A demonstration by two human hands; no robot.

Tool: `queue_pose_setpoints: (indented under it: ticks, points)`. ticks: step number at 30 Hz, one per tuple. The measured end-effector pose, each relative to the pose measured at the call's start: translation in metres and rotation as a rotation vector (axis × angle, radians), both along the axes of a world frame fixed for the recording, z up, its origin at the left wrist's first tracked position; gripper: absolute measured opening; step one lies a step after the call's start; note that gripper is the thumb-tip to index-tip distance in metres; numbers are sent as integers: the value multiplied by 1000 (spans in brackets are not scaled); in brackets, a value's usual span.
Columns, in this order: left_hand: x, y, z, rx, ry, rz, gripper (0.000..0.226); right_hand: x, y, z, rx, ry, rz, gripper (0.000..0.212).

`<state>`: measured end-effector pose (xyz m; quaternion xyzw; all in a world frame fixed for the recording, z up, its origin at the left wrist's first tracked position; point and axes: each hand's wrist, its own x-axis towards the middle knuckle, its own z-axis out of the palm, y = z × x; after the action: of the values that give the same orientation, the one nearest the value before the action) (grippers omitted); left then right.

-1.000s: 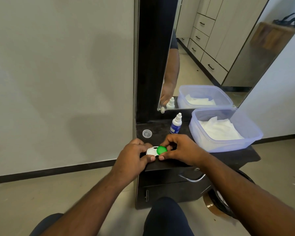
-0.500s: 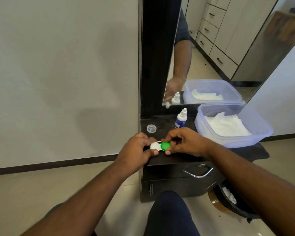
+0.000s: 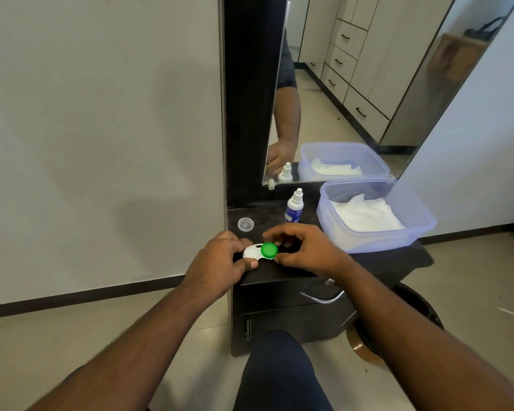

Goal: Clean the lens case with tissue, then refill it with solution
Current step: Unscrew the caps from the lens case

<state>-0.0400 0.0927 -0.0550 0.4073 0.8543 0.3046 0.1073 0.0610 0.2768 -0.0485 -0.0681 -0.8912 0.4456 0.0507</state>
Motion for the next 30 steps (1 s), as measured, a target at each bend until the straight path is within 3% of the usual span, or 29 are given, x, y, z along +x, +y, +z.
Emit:
queue_pose_setpoints:
  ticks: [4, 9, 13, 17, 21, 30]
  points:
    - [-1, 1, -1, 0, -1, 5, 33, -6, 6, 7, -113, -66, 24, 59]
    - [-1, 1, 1, -8, -12, 4, 37, -1, 1, -2, -54, 10, -46, 53]
    - [-1, 2, 3, -22, -8, 0, 38, -2, 10, 4, -195, -63, -35, 35]
    - [-1, 2, 3, -42, 12, -8, 36, -3, 9, 5, -150, -87, 1, 34]
    - [-1, 2, 3, -38, 12, -19, 35, -2, 2, -2, 27, -11, 16, 40]
    - [-1, 4, 8, -83, 33, -38, 33, -2, 8, -3, -67, -46, 18, 36]
